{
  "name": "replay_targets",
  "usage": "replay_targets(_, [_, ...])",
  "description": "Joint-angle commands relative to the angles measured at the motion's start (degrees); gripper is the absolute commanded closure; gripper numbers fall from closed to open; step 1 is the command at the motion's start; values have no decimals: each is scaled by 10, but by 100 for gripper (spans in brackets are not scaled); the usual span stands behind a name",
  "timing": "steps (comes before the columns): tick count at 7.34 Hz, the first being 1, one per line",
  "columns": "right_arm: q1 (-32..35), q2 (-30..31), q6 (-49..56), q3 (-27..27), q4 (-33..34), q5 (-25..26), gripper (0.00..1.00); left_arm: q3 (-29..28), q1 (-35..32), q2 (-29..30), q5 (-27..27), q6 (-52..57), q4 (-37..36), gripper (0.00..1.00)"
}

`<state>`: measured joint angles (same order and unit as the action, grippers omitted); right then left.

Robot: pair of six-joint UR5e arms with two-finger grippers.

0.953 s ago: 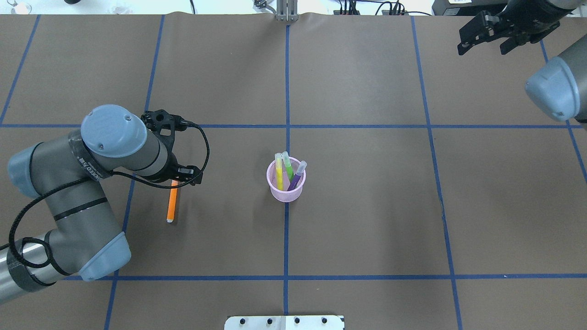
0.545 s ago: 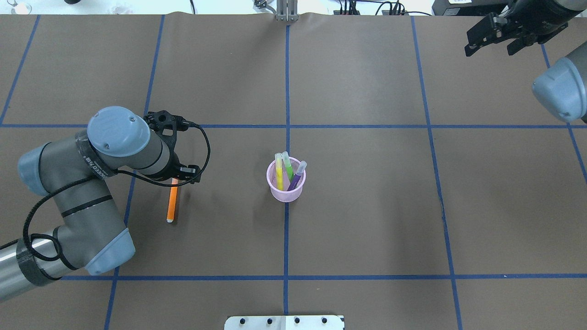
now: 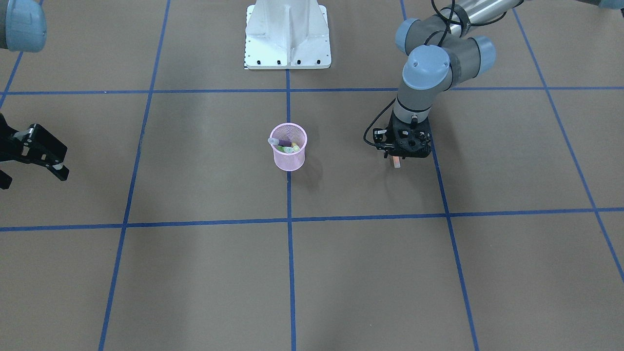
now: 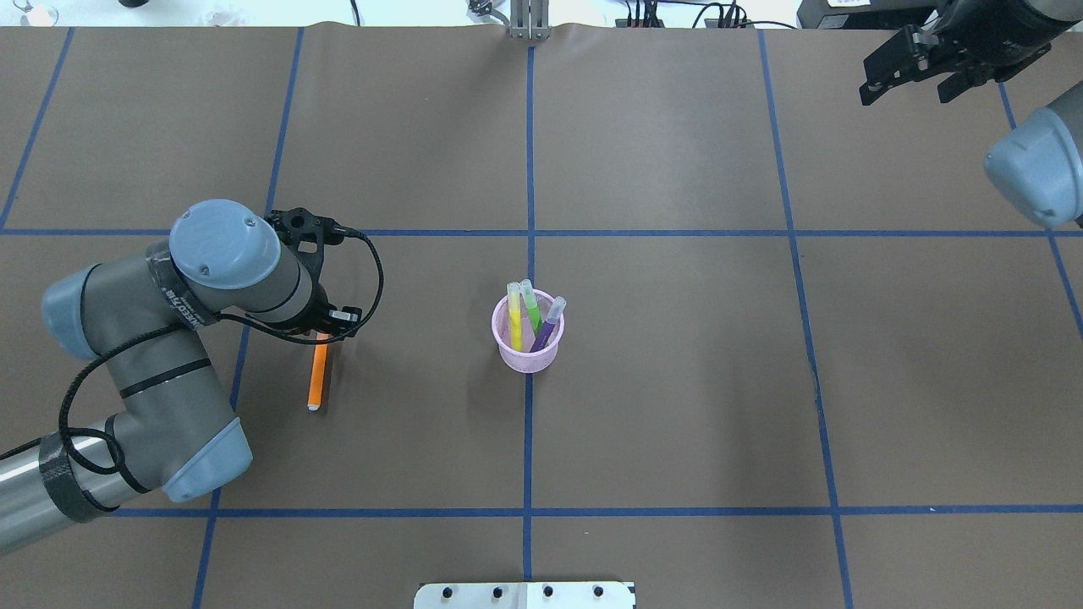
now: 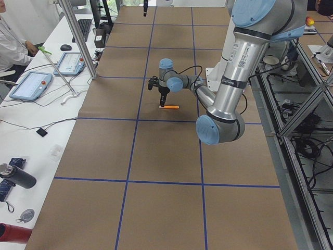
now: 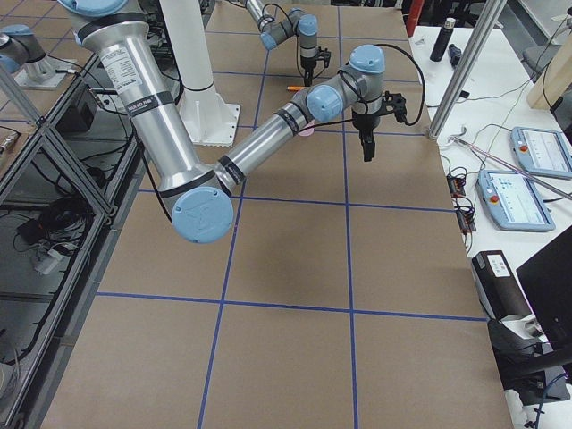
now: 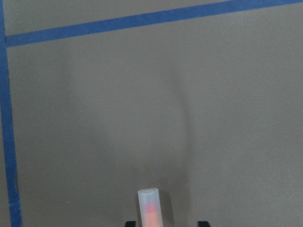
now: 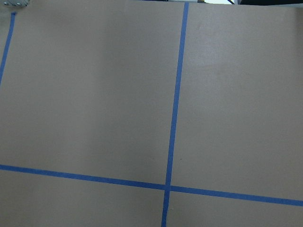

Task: Collect pens into pen holder
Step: 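Grasp the orange pen with the left gripper and lift it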

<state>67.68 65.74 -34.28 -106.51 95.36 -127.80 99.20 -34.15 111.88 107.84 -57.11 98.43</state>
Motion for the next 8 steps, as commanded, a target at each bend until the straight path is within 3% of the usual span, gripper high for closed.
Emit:
replay_targets(1, [0,0,0,0,0,1,0,-8,1,0,1,1,0,51])
replay_targets(4, [0,0,0,-1,0,3,0,-15,1,0,1,2,0,54])
replay_targets(6, [0,0,0,-1,0,3,0,-15,2,1,1,2,0,88])
replay_targets(7, [0,0,0,-1,0,3,0,-15,2,1,1,2,0,100])
replay_targets(8, [0,0,0,-1,0,2,0,-14,2,1,1,3,0,100])
